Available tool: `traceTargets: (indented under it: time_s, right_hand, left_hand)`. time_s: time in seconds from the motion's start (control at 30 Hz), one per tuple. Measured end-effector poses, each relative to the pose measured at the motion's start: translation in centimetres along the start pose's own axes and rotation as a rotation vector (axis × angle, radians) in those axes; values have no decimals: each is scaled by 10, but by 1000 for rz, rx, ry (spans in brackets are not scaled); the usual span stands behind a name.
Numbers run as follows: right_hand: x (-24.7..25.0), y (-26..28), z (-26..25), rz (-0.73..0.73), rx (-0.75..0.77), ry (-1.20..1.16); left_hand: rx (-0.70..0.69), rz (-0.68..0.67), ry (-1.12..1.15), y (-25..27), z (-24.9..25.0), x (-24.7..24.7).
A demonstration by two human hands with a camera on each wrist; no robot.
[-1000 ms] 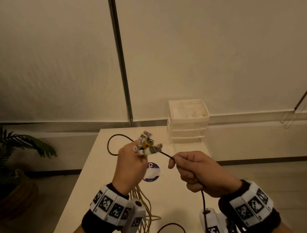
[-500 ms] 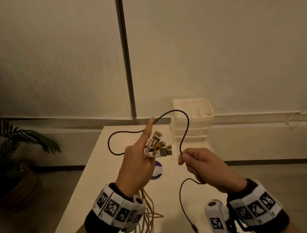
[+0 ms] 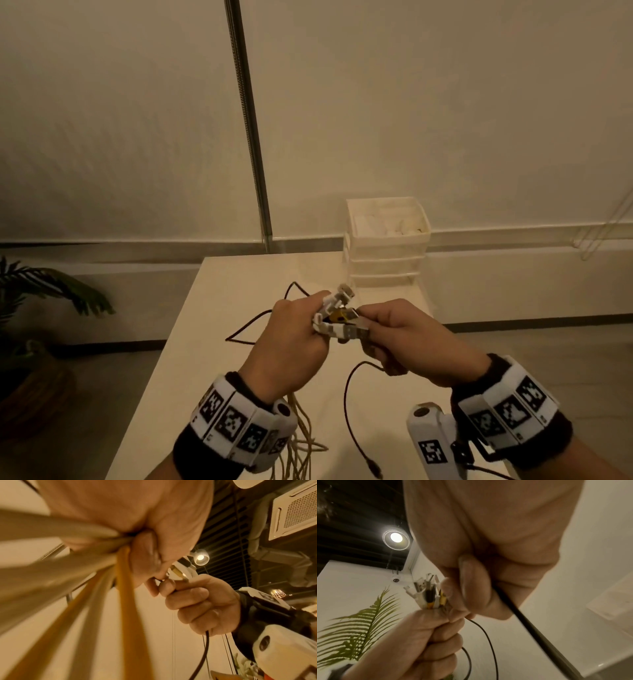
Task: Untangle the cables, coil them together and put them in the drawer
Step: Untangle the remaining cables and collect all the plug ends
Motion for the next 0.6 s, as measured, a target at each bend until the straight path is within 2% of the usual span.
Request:
traceTargets:
  time_s: [0.1,0.2,0.27,0.37,0.4,0.43,0.47,0.53,0.6]
  right_hand:
    - [-11,-1,-2,-31,69,-10]
    - [-9,-3,-3,32,138,20]
    - [-1,-1,2,69,136,24]
    - [12,9,20,80,55,-1]
    - [17,12,27,98,26,-19]
    - [20,13,32,118,6,-31]
    - [22,13,35,136,-2,-44]
    - [21,10,37,162,7,-70]
    - [14,5,30,161,24,-102]
  left_hand:
    - [20,61,-51,-3,-1,10]
    - [84,200,-83,-2,-10,25]
    - [268,304,-51,1,-36,37]
    - [716,491,256,16,-101,58]
    - [791,526,268,21,-112,67]
    - [788,515,179,23,-117,73]
    - [708,475,80,20,-112,76]
    - [444,333,20,11,-75,66]
    - [185,73,132,7,-29,34]
Point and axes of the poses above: each hand's wrist, its own y-axis away from the middle knuckle, its own x-axis out of the back of the hand, z = x × y, the point moved 7 cm from there along -y, towards the middle knuckle, and after that the axes turned 12 degrees about -y, right-handed, at the moved point
